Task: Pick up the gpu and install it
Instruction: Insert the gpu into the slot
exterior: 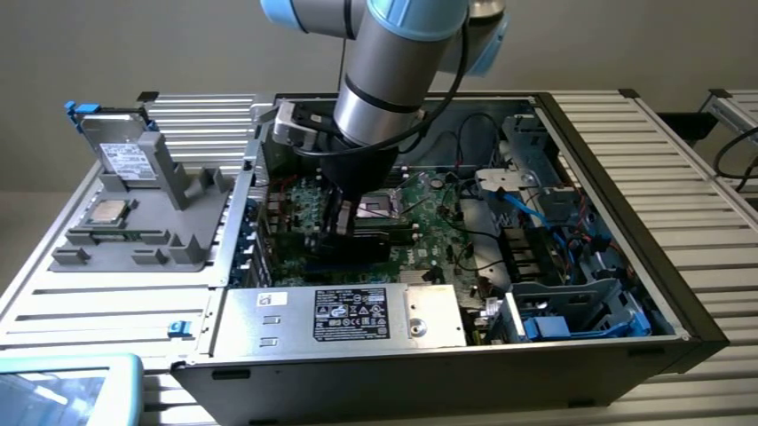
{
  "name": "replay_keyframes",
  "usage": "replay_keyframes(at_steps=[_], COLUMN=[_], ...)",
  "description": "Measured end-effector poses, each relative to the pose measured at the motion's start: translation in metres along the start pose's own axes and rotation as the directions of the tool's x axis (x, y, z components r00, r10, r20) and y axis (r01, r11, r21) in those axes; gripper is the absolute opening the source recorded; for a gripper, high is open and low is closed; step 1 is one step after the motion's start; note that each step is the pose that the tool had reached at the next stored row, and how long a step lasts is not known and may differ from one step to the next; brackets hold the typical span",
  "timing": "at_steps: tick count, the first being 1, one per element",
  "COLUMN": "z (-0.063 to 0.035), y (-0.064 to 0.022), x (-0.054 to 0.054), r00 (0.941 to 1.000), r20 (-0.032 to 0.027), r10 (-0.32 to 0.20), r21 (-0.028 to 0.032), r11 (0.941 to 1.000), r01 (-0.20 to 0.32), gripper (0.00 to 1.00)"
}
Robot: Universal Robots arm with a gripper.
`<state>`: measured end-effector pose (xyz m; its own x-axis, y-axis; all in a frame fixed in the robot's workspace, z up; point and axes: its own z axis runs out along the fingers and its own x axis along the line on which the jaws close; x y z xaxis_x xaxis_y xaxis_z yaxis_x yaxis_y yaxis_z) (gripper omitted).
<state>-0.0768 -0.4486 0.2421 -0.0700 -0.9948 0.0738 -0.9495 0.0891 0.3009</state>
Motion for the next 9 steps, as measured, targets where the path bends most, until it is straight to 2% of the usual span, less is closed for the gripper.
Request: replay_keyframes(at_steps=[9], z=[0.0031], y=[-0.0008], x=[-0.0003], r00=[1.0], r20=[0.0001], r10=[0.0], r21=[0.0002], r11=[1.0], r01=[0.0], gripper=[0.28])
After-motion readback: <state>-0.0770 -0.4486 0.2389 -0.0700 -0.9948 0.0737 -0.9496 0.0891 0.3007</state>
